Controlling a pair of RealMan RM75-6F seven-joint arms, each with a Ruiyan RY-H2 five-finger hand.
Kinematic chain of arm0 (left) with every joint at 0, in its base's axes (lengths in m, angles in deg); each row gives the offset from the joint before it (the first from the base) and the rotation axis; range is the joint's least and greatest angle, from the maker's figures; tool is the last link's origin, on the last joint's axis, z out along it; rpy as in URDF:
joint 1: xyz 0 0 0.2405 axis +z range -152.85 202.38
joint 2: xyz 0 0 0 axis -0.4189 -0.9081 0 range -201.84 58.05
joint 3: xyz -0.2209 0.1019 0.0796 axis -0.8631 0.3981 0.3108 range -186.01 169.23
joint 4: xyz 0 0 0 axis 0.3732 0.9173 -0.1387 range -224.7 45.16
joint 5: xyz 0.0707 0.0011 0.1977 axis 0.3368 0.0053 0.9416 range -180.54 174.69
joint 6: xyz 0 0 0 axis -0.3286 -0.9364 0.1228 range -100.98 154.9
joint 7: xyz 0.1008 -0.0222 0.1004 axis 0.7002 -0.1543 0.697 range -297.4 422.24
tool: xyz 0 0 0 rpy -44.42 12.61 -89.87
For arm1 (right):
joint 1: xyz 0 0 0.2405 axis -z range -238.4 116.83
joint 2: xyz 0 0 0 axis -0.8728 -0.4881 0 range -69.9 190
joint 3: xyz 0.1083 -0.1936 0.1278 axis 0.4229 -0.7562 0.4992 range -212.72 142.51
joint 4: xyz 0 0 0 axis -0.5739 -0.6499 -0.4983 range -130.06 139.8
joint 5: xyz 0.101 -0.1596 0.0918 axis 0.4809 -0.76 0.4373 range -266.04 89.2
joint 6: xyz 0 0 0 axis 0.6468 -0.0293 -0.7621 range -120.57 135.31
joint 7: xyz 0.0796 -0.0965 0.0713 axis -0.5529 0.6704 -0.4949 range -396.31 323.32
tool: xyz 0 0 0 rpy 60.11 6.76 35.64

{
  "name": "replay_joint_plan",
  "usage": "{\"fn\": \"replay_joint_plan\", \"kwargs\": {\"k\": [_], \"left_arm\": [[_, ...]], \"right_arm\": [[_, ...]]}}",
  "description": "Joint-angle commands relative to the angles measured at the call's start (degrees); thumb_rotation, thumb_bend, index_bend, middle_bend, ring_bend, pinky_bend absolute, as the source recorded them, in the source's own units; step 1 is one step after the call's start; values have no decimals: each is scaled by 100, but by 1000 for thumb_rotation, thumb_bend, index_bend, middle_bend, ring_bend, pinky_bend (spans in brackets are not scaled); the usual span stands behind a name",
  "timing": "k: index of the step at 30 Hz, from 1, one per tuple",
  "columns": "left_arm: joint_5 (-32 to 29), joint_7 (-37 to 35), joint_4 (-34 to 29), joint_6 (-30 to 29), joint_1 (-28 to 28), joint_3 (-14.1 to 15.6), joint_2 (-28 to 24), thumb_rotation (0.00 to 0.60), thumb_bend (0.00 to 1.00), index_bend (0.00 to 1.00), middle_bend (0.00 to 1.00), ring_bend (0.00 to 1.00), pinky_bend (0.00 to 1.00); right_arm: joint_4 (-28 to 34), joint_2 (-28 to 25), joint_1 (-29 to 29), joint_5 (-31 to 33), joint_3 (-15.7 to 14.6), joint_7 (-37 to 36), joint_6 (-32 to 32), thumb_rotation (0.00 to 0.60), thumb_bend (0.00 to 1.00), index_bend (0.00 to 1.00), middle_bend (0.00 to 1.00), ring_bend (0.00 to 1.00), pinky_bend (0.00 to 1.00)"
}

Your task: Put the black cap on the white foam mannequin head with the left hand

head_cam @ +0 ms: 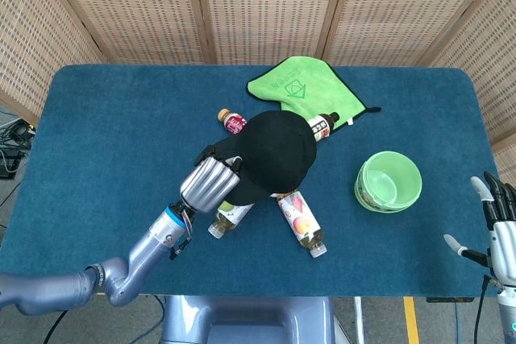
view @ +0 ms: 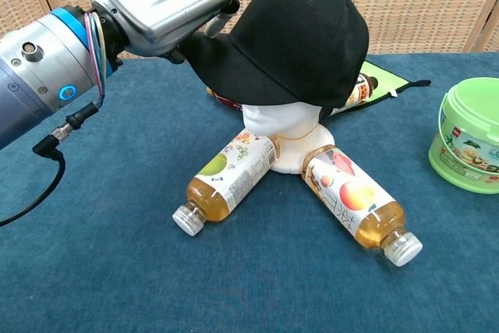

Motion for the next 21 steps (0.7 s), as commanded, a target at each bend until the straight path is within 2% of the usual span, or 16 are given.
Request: {"fn": "replay_joint_plan", "kwargs": {"k": [1, 4, 6, 8, 11, 13, 16, 21], "left_arm": [[-71, 48, -43, 19, 25, 13, -18, 600, 735, 882, 971, 930, 792], [-158, 90, -108, 54, 43, 22, -51, 600, 637, 878, 971, 930, 792], [-229, 87, -169, 66, 57, 16, -72, 600, 537, 865, 965, 930, 791], [-265, 95, -211, 67, 63, 12, -92, 600, 358, 825, 945, 930, 789], [-333, 96, -302, 93, 66, 11, -138, 600, 158, 764, 890, 912, 773], [-334, 84, -351, 115, 57, 21, -176, 600, 76, 725, 840, 875, 747], [-351, 109, -425, 162, 45, 49, -251, 600, 6, 647, 735, 811, 705], [-569, 136, -623, 243, 77, 71, -314, 600, 0, 580, 656, 753, 665]], "right_arm": [[2, 1, 0, 6, 0, 3, 4, 600, 63, 48, 0, 0, 0], [3, 0, 1, 12, 0, 3, 8, 600, 63, 48, 0, 0, 0], [4, -1, 1, 14, 1, 9, 9, 600, 64, 48, 0, 0, 0], [7, -1, 4, 11, 1, 12, 2, 600, 64, 48, 0, 0, 0], [4, 2, 4, 15, 3, 19, 2, 600, 63, 48, 0, 0, 0], [4, 3, 3, 9, 5, 10, -3, 600, 64, 48, 0, 0, 0], [-1, 6, 6, 2, 12, 4, -25, 600, 64, 48, 0, 0, 0], [-3, 7, 8, 10, 10, -6, -17, 600, 63, 47, 0, 0, 0]]}}
